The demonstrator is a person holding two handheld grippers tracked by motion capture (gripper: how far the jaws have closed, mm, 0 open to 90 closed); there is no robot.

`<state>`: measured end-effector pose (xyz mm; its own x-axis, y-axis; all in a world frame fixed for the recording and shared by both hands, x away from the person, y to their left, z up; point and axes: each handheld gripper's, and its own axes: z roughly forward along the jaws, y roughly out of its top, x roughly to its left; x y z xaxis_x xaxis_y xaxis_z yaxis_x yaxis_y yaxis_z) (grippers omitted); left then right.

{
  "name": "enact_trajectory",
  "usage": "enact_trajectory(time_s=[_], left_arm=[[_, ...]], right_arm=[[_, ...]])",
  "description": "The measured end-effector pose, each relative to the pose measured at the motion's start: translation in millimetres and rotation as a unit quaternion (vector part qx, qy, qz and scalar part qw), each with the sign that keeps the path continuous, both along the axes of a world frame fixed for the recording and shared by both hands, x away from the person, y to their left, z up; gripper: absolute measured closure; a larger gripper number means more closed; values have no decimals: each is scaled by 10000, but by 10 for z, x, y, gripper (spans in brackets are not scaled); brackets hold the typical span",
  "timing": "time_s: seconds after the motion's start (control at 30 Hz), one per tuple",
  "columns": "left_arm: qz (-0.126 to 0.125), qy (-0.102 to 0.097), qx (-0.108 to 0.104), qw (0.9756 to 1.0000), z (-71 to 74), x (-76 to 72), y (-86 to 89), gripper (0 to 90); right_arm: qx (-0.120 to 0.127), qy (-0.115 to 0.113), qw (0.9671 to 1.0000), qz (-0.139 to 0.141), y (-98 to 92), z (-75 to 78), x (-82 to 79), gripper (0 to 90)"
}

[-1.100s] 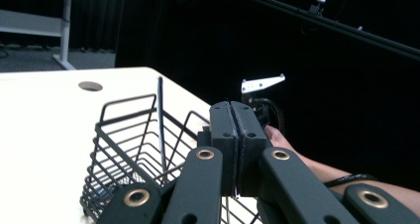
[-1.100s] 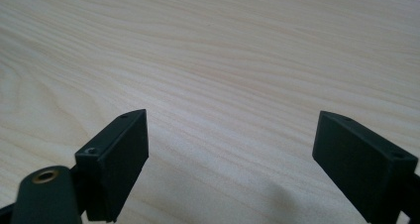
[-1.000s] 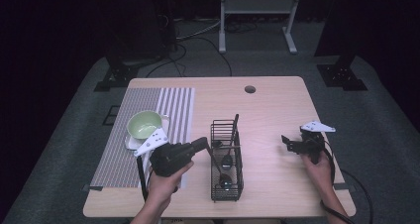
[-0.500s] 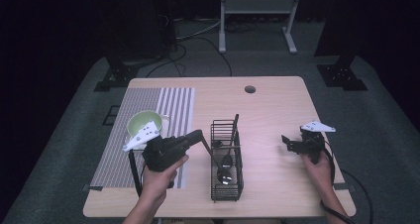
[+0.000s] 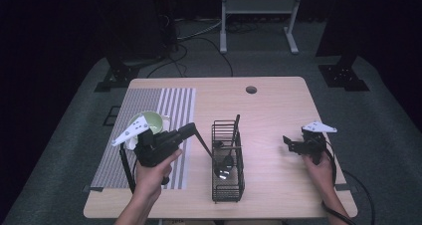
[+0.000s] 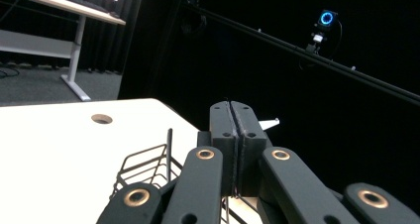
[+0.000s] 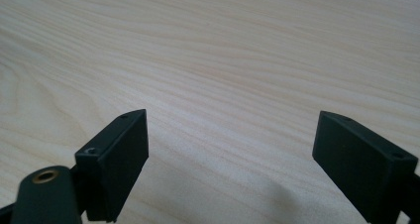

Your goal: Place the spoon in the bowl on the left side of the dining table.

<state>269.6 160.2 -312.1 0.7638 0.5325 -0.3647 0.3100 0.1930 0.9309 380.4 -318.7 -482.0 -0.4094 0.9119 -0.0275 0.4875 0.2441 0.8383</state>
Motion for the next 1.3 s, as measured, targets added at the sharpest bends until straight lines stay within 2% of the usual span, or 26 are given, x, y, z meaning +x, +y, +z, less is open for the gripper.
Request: enact_trajectory(time_s=[0.57, 1.07, 1.3], left_arm=[[196, -41, -179, 9996, 111, 27, 181, 896], [374, 1, -203, 9991, 89, 42, 362, 896], [488, 57, -238, 9985, 23, 60, 454, 896]], right_arm=[[-7, 10, 10000, -21, 3, -1, 1, 131], [-8, 9, 10000, -26, 0, -1, 3, 131], [7, 18, 10000, -27, -1, -1, 4, 131]])
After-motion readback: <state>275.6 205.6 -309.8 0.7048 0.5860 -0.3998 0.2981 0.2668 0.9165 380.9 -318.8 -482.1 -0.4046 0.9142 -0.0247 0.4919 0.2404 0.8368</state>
